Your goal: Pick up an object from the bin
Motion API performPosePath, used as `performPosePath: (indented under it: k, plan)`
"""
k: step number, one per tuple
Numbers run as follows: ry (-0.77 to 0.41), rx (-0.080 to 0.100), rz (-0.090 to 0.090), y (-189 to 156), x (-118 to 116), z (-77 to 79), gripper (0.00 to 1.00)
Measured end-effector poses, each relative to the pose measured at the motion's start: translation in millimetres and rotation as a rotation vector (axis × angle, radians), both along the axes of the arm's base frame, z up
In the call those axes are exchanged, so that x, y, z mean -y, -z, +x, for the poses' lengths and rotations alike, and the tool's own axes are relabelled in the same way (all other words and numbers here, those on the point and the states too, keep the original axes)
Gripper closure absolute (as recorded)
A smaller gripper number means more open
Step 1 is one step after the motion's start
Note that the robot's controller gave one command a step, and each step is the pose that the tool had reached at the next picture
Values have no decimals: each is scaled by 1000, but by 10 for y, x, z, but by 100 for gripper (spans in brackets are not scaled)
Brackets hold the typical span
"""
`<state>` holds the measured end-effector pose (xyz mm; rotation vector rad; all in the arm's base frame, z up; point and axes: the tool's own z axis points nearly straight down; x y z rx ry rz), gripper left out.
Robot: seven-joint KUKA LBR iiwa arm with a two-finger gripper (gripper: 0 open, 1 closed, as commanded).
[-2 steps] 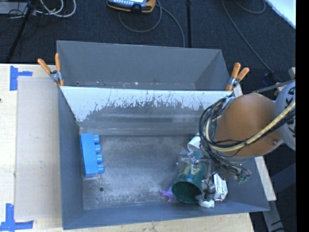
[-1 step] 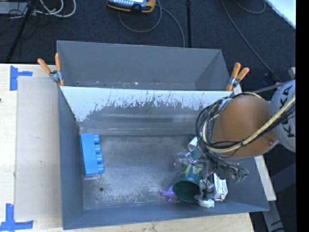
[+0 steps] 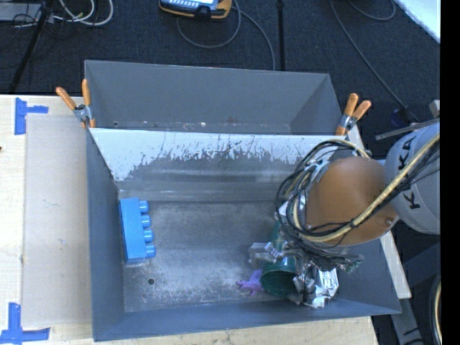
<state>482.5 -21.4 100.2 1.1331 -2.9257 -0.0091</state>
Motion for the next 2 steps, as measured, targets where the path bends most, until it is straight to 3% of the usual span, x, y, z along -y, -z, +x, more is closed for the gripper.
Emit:
performPosePath:
  k: [1, 2]
  plan:
    - [-78, 6, 5, 308, 288, -44, 100]
    - [-77, 6, 5, 308, 289, -44, 100]
